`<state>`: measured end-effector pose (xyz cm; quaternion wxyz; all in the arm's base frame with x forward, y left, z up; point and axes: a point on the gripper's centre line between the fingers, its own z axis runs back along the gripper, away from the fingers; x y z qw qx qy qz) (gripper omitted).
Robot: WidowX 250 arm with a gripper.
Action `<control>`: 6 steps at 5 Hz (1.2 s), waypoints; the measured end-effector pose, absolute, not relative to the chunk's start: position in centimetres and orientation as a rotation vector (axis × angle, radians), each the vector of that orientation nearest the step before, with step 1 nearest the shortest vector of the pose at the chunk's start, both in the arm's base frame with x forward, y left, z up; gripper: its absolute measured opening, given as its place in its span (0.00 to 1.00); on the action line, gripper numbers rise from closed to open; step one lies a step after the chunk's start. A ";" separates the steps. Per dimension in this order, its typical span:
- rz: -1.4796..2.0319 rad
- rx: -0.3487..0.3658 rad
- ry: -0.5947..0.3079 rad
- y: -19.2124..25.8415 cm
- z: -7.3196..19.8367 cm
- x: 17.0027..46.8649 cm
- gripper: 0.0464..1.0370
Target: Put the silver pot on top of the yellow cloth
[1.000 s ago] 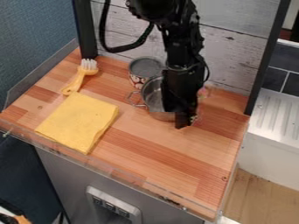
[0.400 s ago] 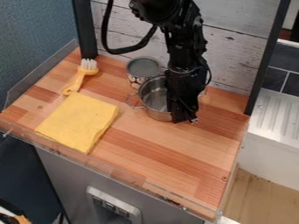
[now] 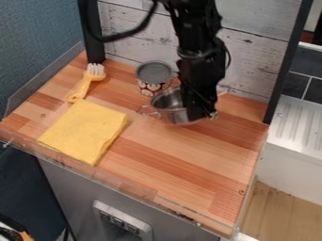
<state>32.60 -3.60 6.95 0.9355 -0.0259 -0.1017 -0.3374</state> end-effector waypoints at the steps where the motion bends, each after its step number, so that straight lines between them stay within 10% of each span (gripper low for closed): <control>1: -0.574 -0.028 -0.211 -0.8 8.8 30.7 0.02; 6: -0.200 0.105 -0.032 9.7 4.3 25.3 0.02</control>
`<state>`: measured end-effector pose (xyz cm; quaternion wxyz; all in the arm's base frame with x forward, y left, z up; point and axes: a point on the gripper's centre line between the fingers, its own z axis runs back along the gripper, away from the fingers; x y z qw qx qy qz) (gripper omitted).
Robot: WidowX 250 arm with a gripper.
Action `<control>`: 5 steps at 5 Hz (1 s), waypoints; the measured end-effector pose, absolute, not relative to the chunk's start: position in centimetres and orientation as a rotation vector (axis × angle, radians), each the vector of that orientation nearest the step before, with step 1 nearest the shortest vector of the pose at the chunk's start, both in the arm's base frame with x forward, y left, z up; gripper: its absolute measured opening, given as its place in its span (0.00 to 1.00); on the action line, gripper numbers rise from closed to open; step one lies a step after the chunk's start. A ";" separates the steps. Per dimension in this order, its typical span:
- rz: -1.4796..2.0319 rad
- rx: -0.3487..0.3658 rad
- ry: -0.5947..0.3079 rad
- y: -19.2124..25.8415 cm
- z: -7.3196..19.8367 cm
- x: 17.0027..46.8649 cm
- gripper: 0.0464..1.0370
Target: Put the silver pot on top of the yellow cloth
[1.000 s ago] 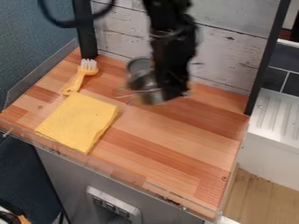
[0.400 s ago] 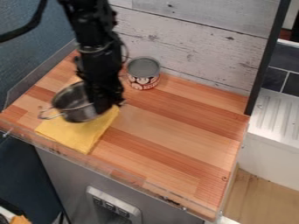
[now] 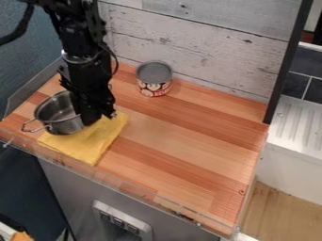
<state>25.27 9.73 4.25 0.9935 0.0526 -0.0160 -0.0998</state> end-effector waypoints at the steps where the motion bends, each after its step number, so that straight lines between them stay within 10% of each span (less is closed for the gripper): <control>1: -0.205 0.100 -0.010 9.8 3.1 25.5 0.02; 3: -0.200 0.095 0.009 9.8 1.9 26.2 0.05; 5: -0.170 0.091 0.011 7.5 4.7 26.6 0.49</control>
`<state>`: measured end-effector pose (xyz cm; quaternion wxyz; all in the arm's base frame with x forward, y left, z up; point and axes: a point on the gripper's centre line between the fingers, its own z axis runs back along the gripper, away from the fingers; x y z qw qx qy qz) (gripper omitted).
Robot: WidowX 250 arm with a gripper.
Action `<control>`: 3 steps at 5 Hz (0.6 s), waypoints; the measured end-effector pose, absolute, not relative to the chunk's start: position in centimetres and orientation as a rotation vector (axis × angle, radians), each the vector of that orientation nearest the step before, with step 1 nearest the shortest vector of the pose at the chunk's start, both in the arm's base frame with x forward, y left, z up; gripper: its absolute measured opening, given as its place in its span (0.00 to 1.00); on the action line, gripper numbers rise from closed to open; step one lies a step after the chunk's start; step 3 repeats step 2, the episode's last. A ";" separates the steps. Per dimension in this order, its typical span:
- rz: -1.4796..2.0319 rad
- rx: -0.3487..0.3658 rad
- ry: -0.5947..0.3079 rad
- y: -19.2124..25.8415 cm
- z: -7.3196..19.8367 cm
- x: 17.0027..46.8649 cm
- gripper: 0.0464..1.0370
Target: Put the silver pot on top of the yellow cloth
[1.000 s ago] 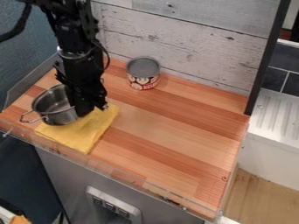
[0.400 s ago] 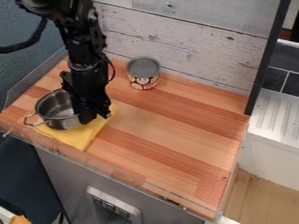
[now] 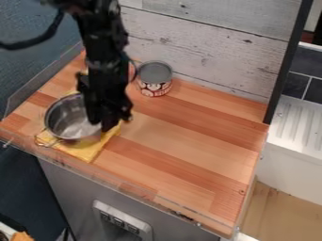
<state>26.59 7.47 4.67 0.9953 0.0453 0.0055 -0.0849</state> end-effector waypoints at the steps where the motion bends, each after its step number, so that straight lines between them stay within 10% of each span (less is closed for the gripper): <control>1: -0.111 0.073 0.039 7.1 5.4 26.5 0.81; 3: -0.066 0.082 0.042 7.4 5.5 26.5 0.98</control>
